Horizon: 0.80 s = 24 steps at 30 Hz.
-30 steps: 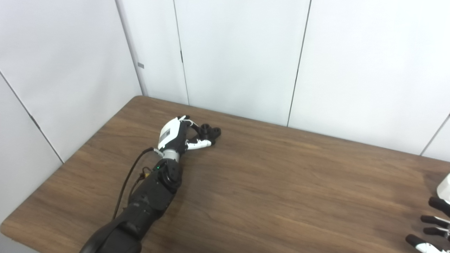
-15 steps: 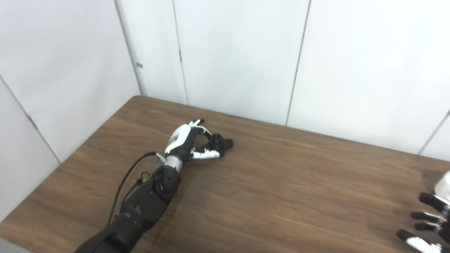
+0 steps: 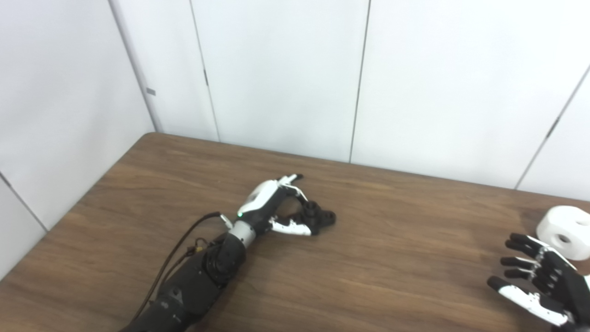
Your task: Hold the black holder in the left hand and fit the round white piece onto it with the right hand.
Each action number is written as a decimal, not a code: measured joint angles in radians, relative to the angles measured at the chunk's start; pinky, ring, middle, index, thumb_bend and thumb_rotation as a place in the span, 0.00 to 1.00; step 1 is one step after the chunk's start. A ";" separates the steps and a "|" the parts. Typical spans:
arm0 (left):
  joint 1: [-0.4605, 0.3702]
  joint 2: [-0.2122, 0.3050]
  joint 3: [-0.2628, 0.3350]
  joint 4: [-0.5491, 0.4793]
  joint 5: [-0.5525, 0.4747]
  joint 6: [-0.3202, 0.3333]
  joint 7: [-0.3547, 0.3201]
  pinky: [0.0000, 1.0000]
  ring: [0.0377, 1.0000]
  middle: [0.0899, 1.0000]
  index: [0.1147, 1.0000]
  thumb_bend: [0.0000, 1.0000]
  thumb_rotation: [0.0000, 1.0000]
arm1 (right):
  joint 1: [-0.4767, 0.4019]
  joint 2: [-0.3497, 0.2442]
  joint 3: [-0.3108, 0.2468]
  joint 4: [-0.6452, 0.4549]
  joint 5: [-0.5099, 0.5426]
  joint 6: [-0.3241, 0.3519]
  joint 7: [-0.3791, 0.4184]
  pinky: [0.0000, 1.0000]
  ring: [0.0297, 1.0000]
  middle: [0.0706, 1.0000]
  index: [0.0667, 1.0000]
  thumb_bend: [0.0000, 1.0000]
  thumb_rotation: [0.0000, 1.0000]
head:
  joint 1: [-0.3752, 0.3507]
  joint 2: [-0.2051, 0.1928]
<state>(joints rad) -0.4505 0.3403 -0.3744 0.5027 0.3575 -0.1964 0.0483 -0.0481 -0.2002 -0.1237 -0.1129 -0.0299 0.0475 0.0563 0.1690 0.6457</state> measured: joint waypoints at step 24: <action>-0.031 -0.092 -0.094 0.024 0.057 -0.121 -0.095 1.00 1.00 0.95 0.41 0.52 0.06 | -0.030 0.058 0.054 -0.089 -0.059 0.035 -0.033 0.61 0.67 0.78 0.74 0.65 0.22 | -0.296 0.060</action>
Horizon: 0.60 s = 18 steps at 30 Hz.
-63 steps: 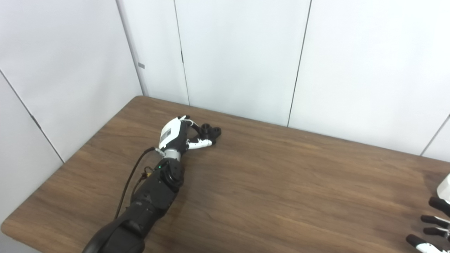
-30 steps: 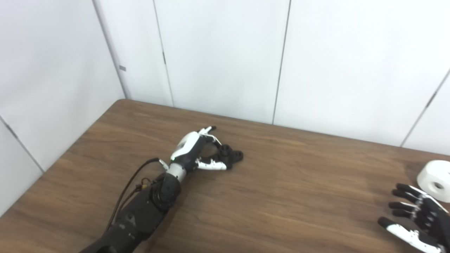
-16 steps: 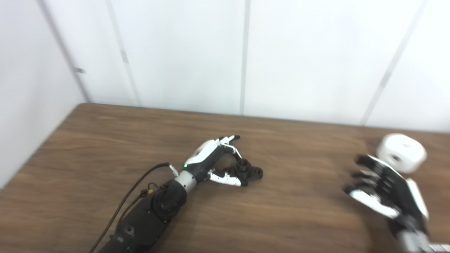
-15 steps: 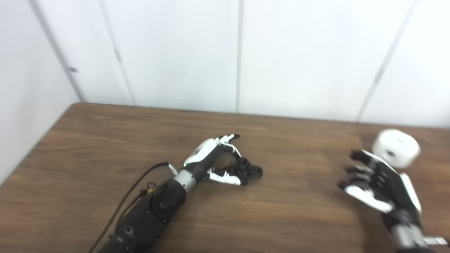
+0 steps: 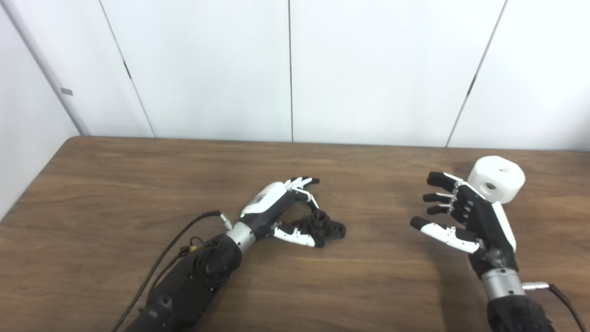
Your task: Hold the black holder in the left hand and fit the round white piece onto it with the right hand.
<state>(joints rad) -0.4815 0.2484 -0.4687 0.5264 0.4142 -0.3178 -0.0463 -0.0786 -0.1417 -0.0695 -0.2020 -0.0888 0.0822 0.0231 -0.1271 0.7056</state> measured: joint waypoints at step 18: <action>-0.027 -0.018 -0.026 0.041 0.067 0.001 0.052 1.00 1.00 0.93 0.41 0.52 0.06 | -0.204 -0.270 0.088 -0.165 -0.359 0.329 0.147 0.53 0.71 0.88 0.83 0.73 0.13 | -0.218 -0.080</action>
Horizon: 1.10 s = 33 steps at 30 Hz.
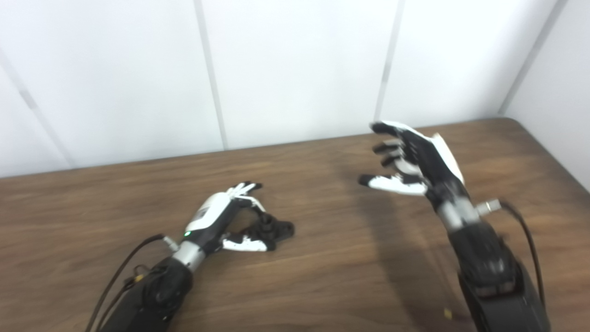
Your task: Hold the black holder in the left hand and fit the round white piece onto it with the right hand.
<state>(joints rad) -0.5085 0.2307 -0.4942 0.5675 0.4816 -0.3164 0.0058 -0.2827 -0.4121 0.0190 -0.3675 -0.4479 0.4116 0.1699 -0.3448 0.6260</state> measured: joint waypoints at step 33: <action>-0.019 0.032 -0.006 0.062 -0.007 -0.091 0.015 1.00 1.00 0.92 0.41 0.52 0.06 | -0.490 -0.225 0.152 0.351 -0.856 0.051 0.980 0.83 1.00 1.00 0.92 1.00 0.35 | -0.326 -0.167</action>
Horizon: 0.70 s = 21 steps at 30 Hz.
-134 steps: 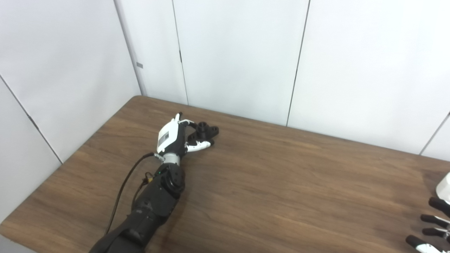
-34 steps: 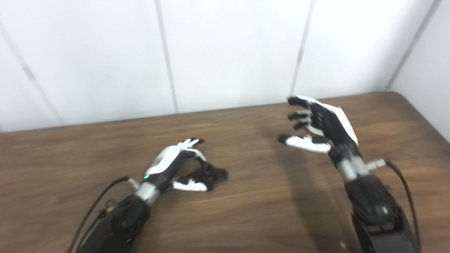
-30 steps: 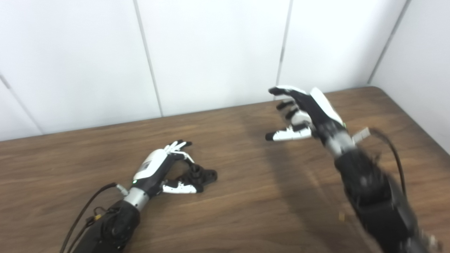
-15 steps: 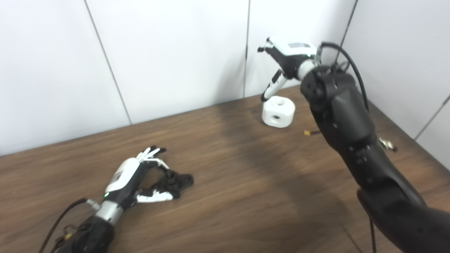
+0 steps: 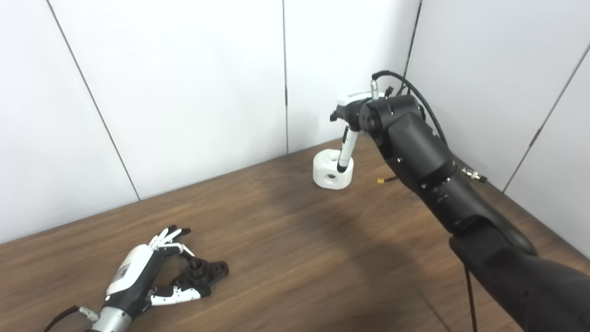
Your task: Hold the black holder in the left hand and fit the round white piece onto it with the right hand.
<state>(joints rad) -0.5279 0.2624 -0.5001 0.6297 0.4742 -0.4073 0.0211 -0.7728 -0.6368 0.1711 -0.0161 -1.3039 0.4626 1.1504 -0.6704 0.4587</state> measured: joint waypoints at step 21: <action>0.001 0.002 0.000 0.000 -0.004 0.000 -0.002 1.00 1.00 0.92 0.41 0.52 0.06 | -0.004 -0.001 0.019 0.116 0.033 0.002 -0.042 0.82 1.00 1.00 0.95 0.98 0.41 | 0.020 -0.011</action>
<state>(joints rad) -0.5269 0.2642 -0.5000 0.6295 0.4699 -0.4074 0.0192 -0.7767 -0.6380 0.1899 0.1001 -1.2712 0.4644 1.1083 -0.6504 0.4479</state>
